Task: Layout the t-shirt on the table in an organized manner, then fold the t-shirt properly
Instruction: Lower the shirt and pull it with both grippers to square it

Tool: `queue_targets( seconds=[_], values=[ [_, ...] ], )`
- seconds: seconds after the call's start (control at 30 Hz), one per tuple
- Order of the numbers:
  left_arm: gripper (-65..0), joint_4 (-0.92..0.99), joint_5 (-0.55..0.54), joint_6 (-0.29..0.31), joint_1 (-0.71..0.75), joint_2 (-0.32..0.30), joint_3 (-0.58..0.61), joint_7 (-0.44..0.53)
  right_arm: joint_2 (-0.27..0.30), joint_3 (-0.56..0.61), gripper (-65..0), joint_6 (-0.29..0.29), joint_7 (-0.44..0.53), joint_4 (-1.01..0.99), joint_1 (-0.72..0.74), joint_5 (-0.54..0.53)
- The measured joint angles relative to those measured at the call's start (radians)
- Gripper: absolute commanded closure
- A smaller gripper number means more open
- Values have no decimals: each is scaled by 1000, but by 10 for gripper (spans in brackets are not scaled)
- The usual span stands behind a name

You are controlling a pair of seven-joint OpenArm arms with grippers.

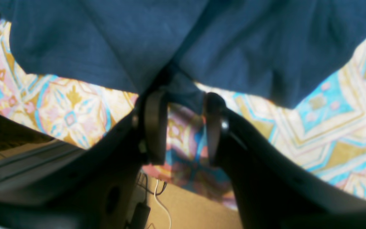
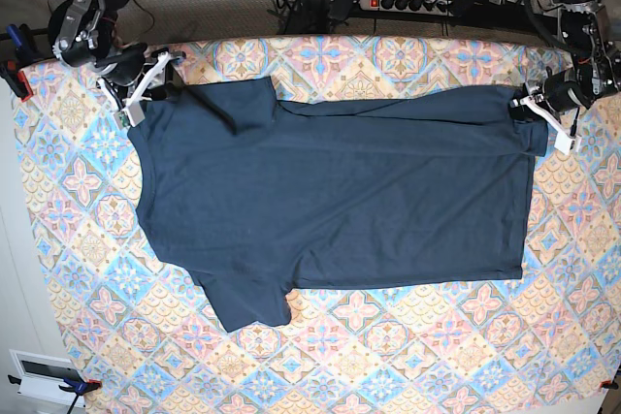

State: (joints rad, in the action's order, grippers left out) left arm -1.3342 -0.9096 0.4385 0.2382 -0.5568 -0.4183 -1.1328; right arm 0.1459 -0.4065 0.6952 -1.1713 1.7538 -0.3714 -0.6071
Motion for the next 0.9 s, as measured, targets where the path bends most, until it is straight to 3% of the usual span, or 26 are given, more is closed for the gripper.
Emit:
queue_targets(
  seconds=[0.3, 0.5, 0.7, 0.9],
  values=[
    [0, 0, 0, 0, -3, 0, 0, 0, -2, 18, -192, 0, -1, -1, 0, 2],
    [0, 0, 0, 0, -3, 0, 0, 0, -9, 68, 0, 0, -1, -1, 0, -1],
    [0, 0, 0, 0, -3, 0, 0, 0, -6, 68, -7, 0, -3, 8, -3, 3],
    [0, 0, 0, 0, -3, 0, 0, 0, -4, 64, -7, 0, 3, 139, 1, -2]
  ],
)
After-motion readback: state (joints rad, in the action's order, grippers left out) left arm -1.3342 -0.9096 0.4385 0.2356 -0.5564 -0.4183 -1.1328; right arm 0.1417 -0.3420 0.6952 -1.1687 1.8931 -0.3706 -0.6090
